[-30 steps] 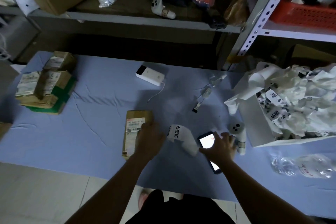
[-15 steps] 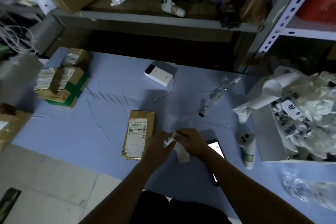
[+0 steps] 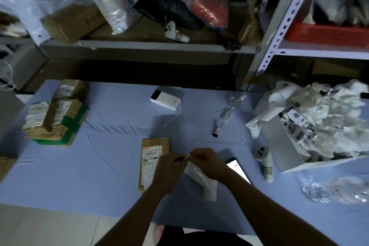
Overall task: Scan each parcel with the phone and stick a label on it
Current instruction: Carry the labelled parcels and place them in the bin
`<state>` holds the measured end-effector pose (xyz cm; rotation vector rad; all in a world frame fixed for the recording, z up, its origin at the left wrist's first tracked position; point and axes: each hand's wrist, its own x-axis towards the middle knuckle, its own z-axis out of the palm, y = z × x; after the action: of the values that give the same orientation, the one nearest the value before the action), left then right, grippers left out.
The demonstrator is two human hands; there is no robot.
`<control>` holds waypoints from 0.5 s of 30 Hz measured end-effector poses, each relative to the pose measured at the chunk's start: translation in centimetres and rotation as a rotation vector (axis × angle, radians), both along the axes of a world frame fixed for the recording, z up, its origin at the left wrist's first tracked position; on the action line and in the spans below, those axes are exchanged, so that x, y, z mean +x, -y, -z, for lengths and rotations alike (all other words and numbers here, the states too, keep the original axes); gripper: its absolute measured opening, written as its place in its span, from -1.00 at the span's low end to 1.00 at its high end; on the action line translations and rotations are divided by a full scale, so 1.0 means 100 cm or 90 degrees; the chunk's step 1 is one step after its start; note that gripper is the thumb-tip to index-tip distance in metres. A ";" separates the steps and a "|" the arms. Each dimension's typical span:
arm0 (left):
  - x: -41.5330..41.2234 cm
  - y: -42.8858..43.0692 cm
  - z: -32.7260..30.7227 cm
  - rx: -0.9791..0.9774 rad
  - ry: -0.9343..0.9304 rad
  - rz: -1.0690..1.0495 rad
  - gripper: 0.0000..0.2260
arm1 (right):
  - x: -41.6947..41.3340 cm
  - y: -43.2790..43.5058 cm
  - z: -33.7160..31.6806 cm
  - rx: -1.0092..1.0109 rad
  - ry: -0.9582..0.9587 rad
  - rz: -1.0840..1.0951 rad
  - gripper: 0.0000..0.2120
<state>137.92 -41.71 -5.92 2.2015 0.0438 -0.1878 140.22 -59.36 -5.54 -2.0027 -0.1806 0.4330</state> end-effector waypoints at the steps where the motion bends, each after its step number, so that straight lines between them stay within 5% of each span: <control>1: -0.001 -0.002 0.000 -0.013 -0.003 -0.001 -0.82 | -0.004 -0.001 -0.001 -0.016 -0.008 -0.001 -0.81; 8: -0.004 -0.016 -0.009 -0.040 -0.001 -0.095 -0.78 | -0.019 0.006 0.010 -0.206 -0.047 0.113 -0.79; 11: -0.003 -0.030 -0.019 -0.024 0.054 -0.165 -0.79 | -0.026 0.012 0.019 -0.291 -0.059 0.237 -0.82; 15: -0.003 -0.051 -0.031 0.075 0.188 -0.174 -0.93 | -0.035 -0.004 0.008 -0.319 0.031 0.360 -0.61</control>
<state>137.59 -36.60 -2.79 2.2906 0.1945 0.3000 136.74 -58.91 -6.31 -2.4298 0.5039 0.0618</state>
